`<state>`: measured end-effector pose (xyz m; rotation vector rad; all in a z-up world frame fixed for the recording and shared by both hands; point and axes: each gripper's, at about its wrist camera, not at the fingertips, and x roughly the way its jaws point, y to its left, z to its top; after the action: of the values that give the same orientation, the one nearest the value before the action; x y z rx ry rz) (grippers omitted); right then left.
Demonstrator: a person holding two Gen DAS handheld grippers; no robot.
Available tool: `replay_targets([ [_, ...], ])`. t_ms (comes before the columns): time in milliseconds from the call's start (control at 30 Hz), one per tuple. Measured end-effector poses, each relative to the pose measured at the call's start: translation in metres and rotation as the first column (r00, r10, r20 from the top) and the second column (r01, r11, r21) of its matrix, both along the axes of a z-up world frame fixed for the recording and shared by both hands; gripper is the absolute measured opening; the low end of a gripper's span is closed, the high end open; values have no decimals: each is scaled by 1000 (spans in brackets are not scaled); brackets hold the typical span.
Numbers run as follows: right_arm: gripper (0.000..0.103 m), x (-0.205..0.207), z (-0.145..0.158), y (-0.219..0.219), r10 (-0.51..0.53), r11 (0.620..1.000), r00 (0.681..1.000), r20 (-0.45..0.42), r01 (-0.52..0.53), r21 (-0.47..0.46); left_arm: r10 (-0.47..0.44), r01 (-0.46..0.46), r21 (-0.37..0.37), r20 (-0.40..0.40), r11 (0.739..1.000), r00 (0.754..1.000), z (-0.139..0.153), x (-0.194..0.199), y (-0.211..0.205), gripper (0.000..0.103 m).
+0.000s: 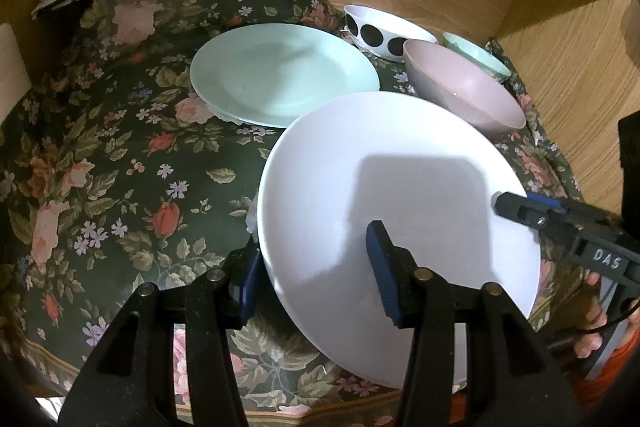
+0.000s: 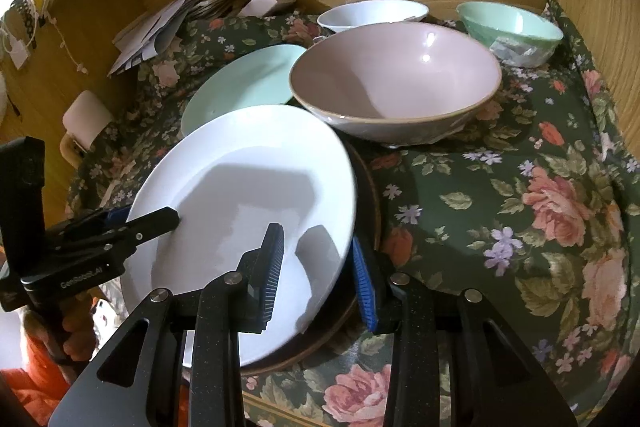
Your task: Organize plates and bowls
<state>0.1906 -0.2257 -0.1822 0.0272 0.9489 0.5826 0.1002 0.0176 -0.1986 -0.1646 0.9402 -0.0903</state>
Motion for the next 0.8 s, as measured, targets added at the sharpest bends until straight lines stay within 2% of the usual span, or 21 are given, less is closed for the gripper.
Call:
replay_targets([
  [133, 31, -2, 7, -3, -29, 998, 998, 50, 32, -50, -8, 8, -1, 16, 1000, 1000, 0, 1, 0, 49],
  [367, 31, 1, 19, -12, -49, 998, 996, 70, 52, -44, -15, 15, 7, 15, 1000, 1000, 2, 4, 1, 49],
  [567, 36, -1, 42, -6, -31, 999, 990, 135, 35, -27, -3, 1, 24, 82, 1000, 997, 28, 1, 9, 49],
  [800, 46, 4, 72, 14, 14, 1000, 976, 219, -13, -3, 23, -34, 67, 170, 997, 985, 66, 5, 21, 57],
])
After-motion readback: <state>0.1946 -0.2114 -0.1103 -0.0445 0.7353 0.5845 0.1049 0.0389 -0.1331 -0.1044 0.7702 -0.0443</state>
